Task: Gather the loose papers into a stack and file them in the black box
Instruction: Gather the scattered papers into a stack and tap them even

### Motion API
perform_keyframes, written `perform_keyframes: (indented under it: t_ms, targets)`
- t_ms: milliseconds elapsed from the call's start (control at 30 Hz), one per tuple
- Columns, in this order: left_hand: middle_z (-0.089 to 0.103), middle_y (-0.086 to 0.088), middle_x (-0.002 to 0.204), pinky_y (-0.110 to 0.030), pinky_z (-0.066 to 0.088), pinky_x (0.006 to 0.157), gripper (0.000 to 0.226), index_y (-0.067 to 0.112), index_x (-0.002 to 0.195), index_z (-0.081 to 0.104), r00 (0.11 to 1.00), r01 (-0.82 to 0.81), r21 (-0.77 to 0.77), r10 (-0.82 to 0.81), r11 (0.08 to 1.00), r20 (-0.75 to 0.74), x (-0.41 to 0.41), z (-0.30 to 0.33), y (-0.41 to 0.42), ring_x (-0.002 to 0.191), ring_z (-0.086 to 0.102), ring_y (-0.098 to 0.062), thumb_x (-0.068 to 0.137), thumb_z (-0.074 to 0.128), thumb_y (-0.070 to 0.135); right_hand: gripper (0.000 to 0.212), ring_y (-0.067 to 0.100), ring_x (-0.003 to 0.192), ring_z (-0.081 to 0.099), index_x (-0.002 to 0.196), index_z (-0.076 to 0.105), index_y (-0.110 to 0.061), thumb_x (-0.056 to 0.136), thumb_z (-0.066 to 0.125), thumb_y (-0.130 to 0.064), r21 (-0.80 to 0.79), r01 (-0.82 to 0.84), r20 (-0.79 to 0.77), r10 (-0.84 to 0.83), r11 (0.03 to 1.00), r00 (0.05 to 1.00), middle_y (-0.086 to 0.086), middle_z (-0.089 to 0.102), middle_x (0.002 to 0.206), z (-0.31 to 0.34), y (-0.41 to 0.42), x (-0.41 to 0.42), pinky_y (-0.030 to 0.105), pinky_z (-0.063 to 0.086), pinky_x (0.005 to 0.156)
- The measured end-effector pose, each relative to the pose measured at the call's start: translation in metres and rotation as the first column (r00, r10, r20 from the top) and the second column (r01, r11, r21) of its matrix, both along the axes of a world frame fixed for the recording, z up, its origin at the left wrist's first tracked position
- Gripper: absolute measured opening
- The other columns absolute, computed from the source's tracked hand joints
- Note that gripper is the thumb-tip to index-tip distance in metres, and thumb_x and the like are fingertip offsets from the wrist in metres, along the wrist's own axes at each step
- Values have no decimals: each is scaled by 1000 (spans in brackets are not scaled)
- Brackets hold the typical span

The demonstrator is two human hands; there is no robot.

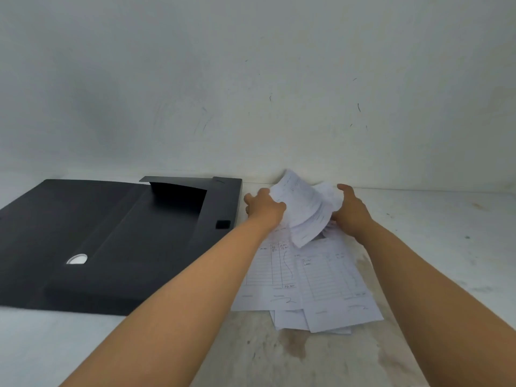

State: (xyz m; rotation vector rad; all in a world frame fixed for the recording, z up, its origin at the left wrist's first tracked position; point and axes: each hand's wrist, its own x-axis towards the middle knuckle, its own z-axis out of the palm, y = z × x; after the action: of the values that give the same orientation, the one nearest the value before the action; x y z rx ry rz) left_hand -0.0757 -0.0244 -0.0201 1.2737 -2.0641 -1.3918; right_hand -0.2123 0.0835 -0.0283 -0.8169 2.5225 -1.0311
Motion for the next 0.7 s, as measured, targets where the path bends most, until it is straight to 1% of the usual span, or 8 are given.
perform_keyframes:
  t_ms: [67, 133, 267, 333, 400, 500, 600, 700]
  targets:
    - [28, -13, 149, -32, 52, 77, 66, 11, 147, 25, 986, -84, 169, 106, 982, -127, -4, 0, -10, 106, 50, -24, 88, 56, 7, 71, 36, 122, 50, 147, 20, -11, 87, 56, -2, -36, 52, 72, -49, 998, 996, 23, 48, 137, 1, -1, 1, 37, 41, 93]
    - [43, -17, 140, -42, 54, 91, 74, 5, 143, 29, 959, -97, 332, 178, 938, -221, -10, -2, -23, 112, 56, -30, 78, 64, 0, 77, 35, 126, 47, 149, 16, -11, 86, 58, 1, -85, 119, 173, -103, 989, 980, 22, 44, 140, 2, 0, -2, 39, 41, 99]
    - [57, -22, 125, -49, 53, 95, 71, -3, 134, 39, 944, -101, 464, 231, 880, -234, -26, -26, -50, 110, 60, -36, 69, 65, -12, 76, 36, 122, 49, 148, 23, -11, 83, 58, 7, -109, 218, 200, -193, 970, 961, 22, 46, 138, 3, 4, -7, 39, 44, 91]
    - [57, -17, 128, -48, 50, 98, 61, -3, 132, 42, 939, -113, 429, 238, 896, -249, -15, -6, -35, 114, 58, -35, 75, 60, -15, 66, 37, 123, 49, 142, 35, -5, 82, 59, 8, -103, 254, 173, -234, 962, 957, 23, 47, 137, 4, 7, -10, 38, 44, 93]
    - [55, -10, 122, -43, 50, 97, 50, 1, 131, 43, 940, -128, 330, 220, 935, -260, -11, 4, -30, 109, 56, -30, 84, 49, -16, 45, 39, 110, 57, 125, 54, 5, 80, 60, 9, -80, 275, 116, -265, 958, 957, 26, 59, 121, 4, 10, -16, 42, 49, 91]
    - [58, -12, 125, -39, 52, 88, 46, 7, 129, 49, 933, -148, 195, 202, 969, -296, -7, 16, -31, 96, 55, -24, 89, 41, -14, 22, 29, 82, 54, 101, 65, 10, 80, 60, 6, -17, 266, 16, -266, 964, 964, 19, 58, 89, 5, 14, -21, 32, 44, 70]
    - [64, -9, 110, -43, 53, 92, 37, 7, 109, 61, 897, -152, 161, 204, 975, -391, -3, 32, -36, 101, 58, -26, 88, 40, -15, 18, 28, 82, 54, 97, 67, 5, 81, 60, 5, 16, 249, -34, -249, 968, 968, 18, 57, 89, 5, 15, -22, 31, 42, 69]
    - [59, -13, 128, -46, 51, 97, 48, 4, 127, 53, 858, -100, 188, 180, 977, -482, -2, 43, -45, 114, 58, -29, 85, 45, -18, 22, 37, 96, 63, 102, 68, 7, 82, 60, 3, 8, 245, -34, -244, 970, 969, 23, 67, 100, 6, 12, -20, 34, 48, 73]
